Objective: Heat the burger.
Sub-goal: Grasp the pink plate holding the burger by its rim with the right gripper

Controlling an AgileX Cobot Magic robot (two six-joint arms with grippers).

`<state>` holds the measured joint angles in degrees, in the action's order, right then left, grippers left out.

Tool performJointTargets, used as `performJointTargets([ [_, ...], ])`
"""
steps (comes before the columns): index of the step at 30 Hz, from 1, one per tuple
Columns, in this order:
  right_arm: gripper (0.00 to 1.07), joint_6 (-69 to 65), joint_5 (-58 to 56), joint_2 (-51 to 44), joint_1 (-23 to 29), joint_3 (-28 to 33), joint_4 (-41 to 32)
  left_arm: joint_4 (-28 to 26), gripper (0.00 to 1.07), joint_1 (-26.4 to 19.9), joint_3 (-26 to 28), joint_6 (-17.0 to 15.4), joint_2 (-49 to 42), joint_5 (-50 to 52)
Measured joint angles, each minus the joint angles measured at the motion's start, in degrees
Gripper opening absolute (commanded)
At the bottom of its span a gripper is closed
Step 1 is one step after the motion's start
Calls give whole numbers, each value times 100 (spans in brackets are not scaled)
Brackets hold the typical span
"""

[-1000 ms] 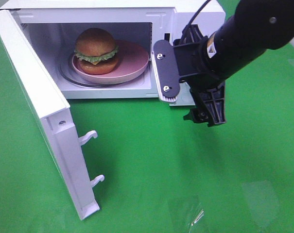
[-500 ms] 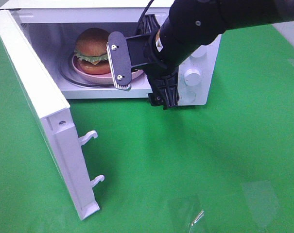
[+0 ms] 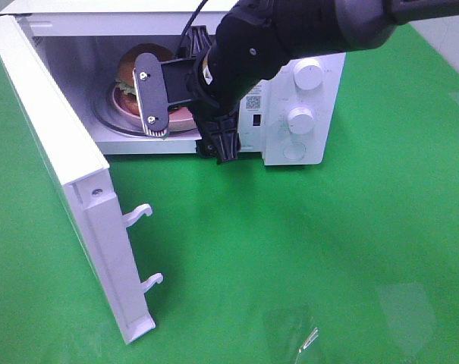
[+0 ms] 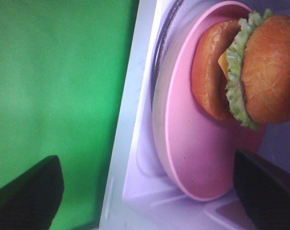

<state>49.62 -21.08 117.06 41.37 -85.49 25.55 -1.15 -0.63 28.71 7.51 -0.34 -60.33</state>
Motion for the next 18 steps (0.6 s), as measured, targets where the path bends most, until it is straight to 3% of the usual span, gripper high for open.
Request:
performJointTargets([
  [18,89,-109,17,1197,0,-1094,-252,0,100,0,0,0,0,0],
])
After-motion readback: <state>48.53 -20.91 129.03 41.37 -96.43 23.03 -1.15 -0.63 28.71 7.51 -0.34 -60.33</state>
